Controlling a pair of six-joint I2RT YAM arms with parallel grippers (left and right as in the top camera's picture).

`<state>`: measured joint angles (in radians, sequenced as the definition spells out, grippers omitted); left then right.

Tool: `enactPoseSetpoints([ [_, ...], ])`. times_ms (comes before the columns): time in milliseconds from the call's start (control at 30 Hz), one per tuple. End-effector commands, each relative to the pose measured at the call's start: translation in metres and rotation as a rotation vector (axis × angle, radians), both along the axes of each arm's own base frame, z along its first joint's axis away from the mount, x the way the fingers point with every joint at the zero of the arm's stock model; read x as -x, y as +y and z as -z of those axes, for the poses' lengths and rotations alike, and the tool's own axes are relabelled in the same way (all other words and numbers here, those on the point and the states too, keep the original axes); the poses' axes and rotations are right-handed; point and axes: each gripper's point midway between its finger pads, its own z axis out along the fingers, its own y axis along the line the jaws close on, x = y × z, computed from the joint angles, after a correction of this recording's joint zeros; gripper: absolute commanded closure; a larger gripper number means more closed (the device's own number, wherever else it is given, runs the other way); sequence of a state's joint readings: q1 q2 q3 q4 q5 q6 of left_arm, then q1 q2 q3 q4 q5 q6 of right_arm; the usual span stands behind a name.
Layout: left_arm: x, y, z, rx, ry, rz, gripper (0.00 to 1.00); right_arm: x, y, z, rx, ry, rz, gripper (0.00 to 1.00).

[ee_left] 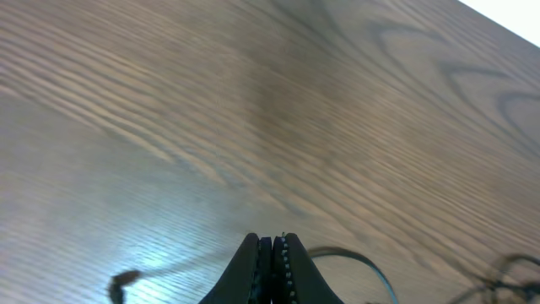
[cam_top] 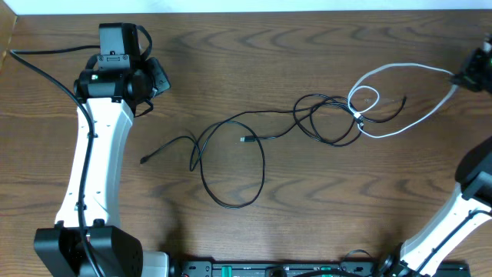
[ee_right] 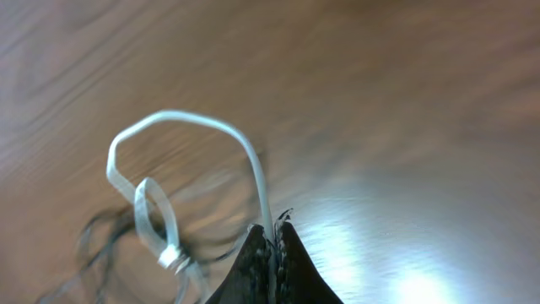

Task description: Untangle cables

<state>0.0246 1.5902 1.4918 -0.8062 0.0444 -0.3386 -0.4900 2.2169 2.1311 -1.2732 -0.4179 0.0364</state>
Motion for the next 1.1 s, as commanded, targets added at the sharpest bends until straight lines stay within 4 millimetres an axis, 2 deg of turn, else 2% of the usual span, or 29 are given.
enactPoseSetpoints([
  [0, 0.000, -0.023, -0.006, 0.090, -0.018, 0.086, 0.93, -0.016, 0.086, -0.020, -0.158, -0.120, -0.280, 0.99],
  [67, -0.001, -0.033, -0.002, 0.123, -0.008, 0.117, 0.93, -0.019, 0.123, -0.024, -0.159, -0.123, -0.364, 0.99],
  [167, -0.004, -0.050, 0.003, 0.165, 0.003, 0.164, 0.93, -0.025, 0.168, -0.047, -0.134, -0.175, -0.474, 0.99],
  [233, -0.007, -0.061, 0.006, 0.187, 0.002, 0.195, 0.92, -0.028, 0.197, -0.081, -0.104, -0.258, -0.542, 0.99],
  [333, -0.015, -0.081, 0.006, 0.230, -0.022, 0.264, 0.92, -0.026, 0.224, -0.138, -0.063, -0.389, -0.592, 0.99],
  [467, -0.025, -0.098, 0.004, 0.257, -0.060, 0.314, 0.86, -0.002, 0.259, -0.240, -0.021, -0.639, -0.655, 0.99],
  [600, -0.031, -0.111, 0.005, 0.260, -0.080, 0.344, 0.83, 0.042, 0.271, -0.331, 0.038, -0.877, -0.674, 0.99],
  [633, -0.032, -0.115, 0.006, 0.264, -0.082, 0.354, 0.78, 0.052, 0.271, -0.348, 0.050, -0.924, -0.667, 0.99],
  [700, -0.032, -0.121, 0.008, 0.265, -0.080, 0.368, 0.75, 0.075, 0.266, -0.385, 0.074, -1.024, -0.639, 0.99],
  [767, -0.032, -0.129, 0.012, 0.266, -0.072, 0.384, 0.71, 0.093, 0.262, -0.412, 0.084, -1.100, -0.604, 0.99],
  [833, -0.033, -0.138, 0.018, 0.267, -0.063, 0.404, 0.66, 0.107, 0.257, -0.430, 0.103, -1.153, -0.570, 0.99],
  [867, -0.034, -0.149, 0.024, 0.267, -0.055, 0.425, 0.62, 0.114, 0.247, -0.439, 0.131, -1.169, -0.517, 0.99],
  [967, -0.034, -0.164, 0.032, 0.268, -0.045, 0.456, 0.55, 0.115, 0.237, -0.429, 0.142, -1.115, -0.483, 0.99],
  [1067, -0.034, -0.177, 0.030, 0.302, -0.058, 0.507, 0.48, 0.103, 0.228, -0.405, 0.146, -1.015, -0.447, 0.99],
])
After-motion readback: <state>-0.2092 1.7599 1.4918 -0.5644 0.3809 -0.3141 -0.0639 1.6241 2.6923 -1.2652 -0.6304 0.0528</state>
